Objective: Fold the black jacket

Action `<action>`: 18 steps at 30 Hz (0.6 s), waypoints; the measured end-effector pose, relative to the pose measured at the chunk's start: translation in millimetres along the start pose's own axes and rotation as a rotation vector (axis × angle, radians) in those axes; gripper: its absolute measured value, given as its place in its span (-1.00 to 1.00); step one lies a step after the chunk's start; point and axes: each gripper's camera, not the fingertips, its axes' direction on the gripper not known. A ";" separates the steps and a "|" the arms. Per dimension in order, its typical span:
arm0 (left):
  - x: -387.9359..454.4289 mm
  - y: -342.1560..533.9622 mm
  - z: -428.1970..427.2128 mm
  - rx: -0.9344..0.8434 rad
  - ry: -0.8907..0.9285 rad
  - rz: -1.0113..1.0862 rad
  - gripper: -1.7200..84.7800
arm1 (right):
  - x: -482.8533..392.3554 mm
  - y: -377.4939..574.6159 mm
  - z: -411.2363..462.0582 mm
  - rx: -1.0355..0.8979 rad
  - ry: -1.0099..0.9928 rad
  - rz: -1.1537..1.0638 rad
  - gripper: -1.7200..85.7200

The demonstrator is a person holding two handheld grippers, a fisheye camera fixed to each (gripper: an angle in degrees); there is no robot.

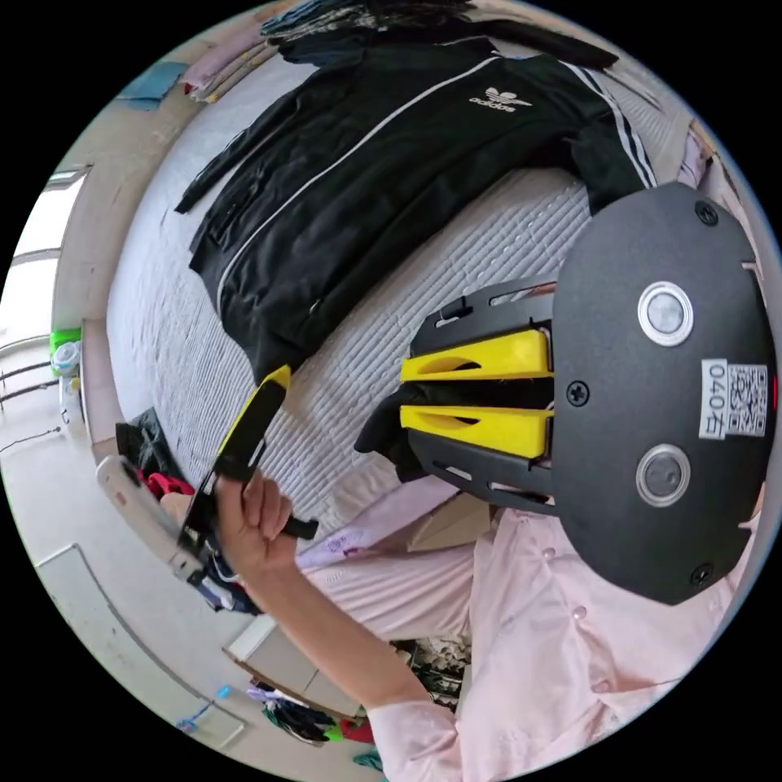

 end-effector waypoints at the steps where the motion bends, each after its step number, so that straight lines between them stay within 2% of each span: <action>1: 2.4 1.4 -1.9 0.051 -0.008 0.023 -0.95 | -4.1 0.4 -8.0 0.023 -0.044 -0.029 -0.84; 3: 3.2 3.4 -12.2 0.076 0.010 0.032 -0.98 | -20.2 0.9 -27.6 0.062 -0.257 -0.172 -0.82; 5: 6.5 7.9 -35.5 0.111 0.045 0.064 -0.99 | -28.4 -1.8 -22.5 -0.040 -0.325 -0.254 -0.66; 7: 13.6 5.5 -65.3 0.110 0.098 0.126 -0.99 | -21.5 -0.8 -21.9 -0.040 -0.212 -0.227 -0.58; 9: 20.4 -10.6 -78.0 0.103 0.123 0.166 -0.99 | 7.6 6.5 -32.7 0.094 -0.008 -0.119 -0.58; 13: 39.8 -90.1 -71.4 0.084 0.051 0.222 -0.99 | 67.4 13.3 -36.3 0.125 0.199 0.088 -0.61; 16: 30.7 -145.8 -39.5 0.090 -0.063 0.083 -0.96 | 117.6 18.5 -29.5 0.088 0.295 0.219 -0.69; 18: 12.8 -160.5 -29.6 0.105 -0.173 -0.036 -0.98 | 158.4 21.2 -13.9 -0.021 0.383 0.304 -0.71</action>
